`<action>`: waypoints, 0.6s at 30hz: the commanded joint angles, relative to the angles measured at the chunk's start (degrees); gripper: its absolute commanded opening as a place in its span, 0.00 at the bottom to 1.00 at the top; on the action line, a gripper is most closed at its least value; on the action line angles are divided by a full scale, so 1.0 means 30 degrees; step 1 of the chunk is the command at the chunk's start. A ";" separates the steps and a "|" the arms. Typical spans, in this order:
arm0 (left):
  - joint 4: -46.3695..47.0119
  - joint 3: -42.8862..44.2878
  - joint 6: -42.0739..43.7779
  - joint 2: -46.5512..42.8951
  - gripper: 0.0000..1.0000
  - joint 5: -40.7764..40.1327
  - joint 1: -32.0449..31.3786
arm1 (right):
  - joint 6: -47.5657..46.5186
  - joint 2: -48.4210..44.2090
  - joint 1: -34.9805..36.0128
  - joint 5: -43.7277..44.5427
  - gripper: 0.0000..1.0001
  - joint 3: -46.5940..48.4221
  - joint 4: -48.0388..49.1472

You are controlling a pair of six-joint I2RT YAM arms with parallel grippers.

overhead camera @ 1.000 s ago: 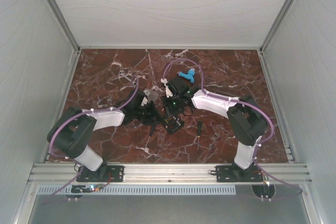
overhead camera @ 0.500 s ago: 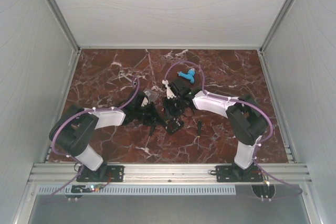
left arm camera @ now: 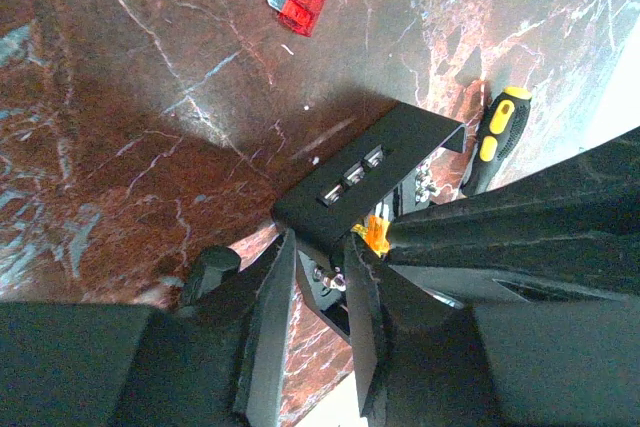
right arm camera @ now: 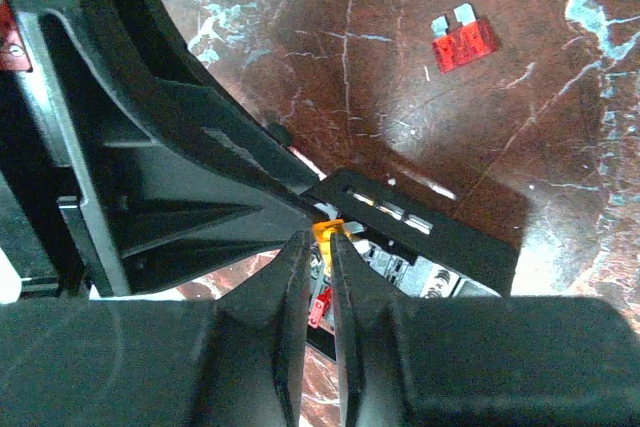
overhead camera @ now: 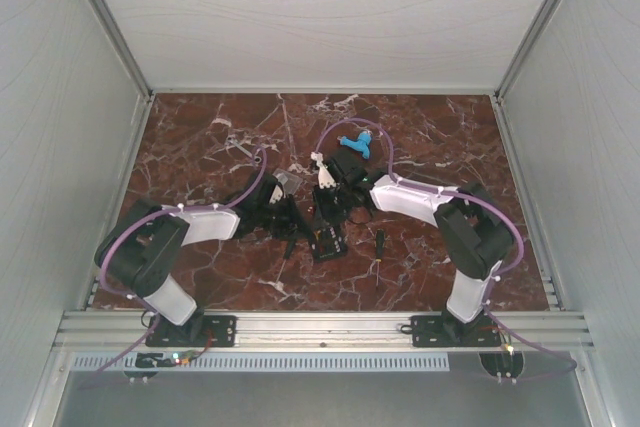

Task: Snap on the fuse box
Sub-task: Pick up the fuse from the fuse box base.

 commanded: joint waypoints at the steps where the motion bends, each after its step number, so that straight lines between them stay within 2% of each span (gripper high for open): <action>1: 0.0763 0.0461 -0.0089 0.0186 0.27 0.0235 -0.0050 | 0.0400 -0.0894 0.0114 -0.0780 0.10 -0.0254 0.0744; 7: 0.0754 0.0478 -0.0115 0.0157 0.27 0.0238 -0.0079 | 0.0259 -0.0808 0.0160 0.0117 0.10 -0.0206 0.0314; 11: 0.0774 0.0484 -0.0121 0.0173 0.27 0.0232 -0.0078 | -0.0068 -0.0775 0.0488 0.1134 0.16 -0.0099 0.0054; 18: 0.0736 0.0403 -0.0191 0.0028 0.27 0.0248 -0.0079 | -0.0961 -0.0603 0.1235 0.2466 0.20 0.0507 -0.0370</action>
